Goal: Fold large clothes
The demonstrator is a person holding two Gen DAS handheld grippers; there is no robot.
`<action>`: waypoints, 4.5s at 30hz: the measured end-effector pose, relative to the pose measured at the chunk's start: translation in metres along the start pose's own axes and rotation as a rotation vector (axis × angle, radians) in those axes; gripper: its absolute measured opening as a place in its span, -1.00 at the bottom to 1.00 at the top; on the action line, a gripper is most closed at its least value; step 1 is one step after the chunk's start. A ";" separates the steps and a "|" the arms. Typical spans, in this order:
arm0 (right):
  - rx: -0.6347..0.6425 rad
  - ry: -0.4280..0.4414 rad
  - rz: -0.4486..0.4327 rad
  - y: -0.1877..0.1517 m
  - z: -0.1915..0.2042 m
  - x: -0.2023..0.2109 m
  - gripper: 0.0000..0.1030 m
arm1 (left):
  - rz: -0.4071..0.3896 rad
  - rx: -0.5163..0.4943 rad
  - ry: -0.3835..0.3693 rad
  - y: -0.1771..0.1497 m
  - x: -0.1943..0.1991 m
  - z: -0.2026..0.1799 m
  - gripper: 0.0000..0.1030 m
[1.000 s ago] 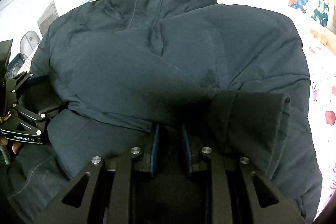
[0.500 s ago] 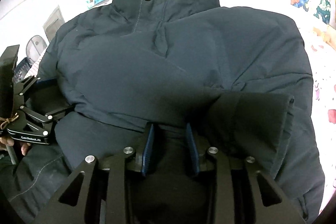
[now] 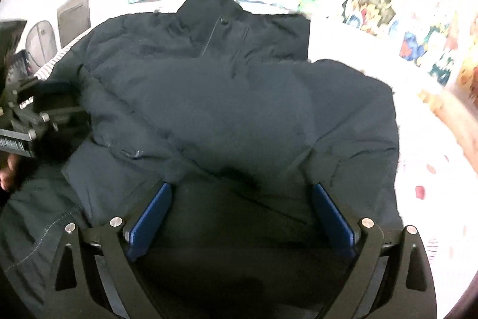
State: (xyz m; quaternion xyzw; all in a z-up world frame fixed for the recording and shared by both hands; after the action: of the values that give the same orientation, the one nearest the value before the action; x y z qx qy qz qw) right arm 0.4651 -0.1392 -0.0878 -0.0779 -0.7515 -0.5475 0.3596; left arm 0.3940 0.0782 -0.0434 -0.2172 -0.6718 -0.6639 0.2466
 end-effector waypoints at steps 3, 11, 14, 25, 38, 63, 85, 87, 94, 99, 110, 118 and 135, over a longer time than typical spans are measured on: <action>0.041 -0.049 -0.033 0.004 0.004 0.011 0.82 | -0.037 0.064 -0.023 0.008 0.010 0.012 1.00; 0.074 -0.098 -0.075 0.014 0.005 0.026 0.84 | -0.009 0.171 0.021 0.022 0.012 0.026 1.00; 0.070 -0.109 -0.089 0.020 0.002 0.031 0.85 | -0.039 0.144 0.087 0.025 0.016 0.023 1.00; -0.103 -0.103 -0.154 0.044 -0.031 0.052 0.86 | -0.117 0.064 0.209 0.041 0.049 0.022 1.00; -0.308 -0.117 -0.166 0.051 -0.078 0.064 0.88 | -0.134 0.121 0.246 0.066 0.075 0.037 1.00; -0.526 0.122 -0.125 0.186 -0.113 -0.084 0.84 | -0.034 0.411 0.035 0.223 -0.108 0.031 0.30; -0.446 0.101 -0.077 0.195 -0.096 -0.114 -0.87 | 0.019 0.328 -0.077 0.226 -0.144 0.013 -0.80; -0.425 0.106 -0.090 0.192 -0.092 -0.104 -0.88 | 0.017 0.352 -0.098 0.225 -0.141 0.015 -0.80; -0.382 0.129 -0.127 0.177 -0.089 -0.064 -0.90 | -0.028 0.306 -0.130 0.213 -0.114 0.013 -0.87; -0.334 0.139 -0.163 0.155 -0.083 -0.029 -0.92 | -0.069 0.227 -0.126 0.191 -0.078 0.012 -0.90; -0.281 0.134 -0.111 0.090 -0.078 0.001 -0.93 | 0.059 0.101 -0.101 0.092 -0.040 -0.008 -0.92; -0.311 0.073 0.024 0.060 -0.078 -0.056 -0.94 | 0.125 0.142 -0.086 0.068 -0.081 -0.015 -0.92; -0.119 0.000 0.045 0.053 -0.057 -0.045 -0.93 | 0.001 0.083 -0.151 0.046 -0.044 -0.020 -0.56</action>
State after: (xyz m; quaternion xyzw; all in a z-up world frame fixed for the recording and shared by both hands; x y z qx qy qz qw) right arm 0.5507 -0.1562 -0.0670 -0.1160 -0.7157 -0.5829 0.3667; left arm 0.4578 0.0611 -0.0342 -0.2568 -0.7152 -0.6171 0.2044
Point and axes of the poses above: each gripper's, at about its wrist camera, not at the fingertips, and x roughly against the way its jaws point, z to its left, y to its top, the point moved 2 cm from there along -x, roughly the way its jaws point
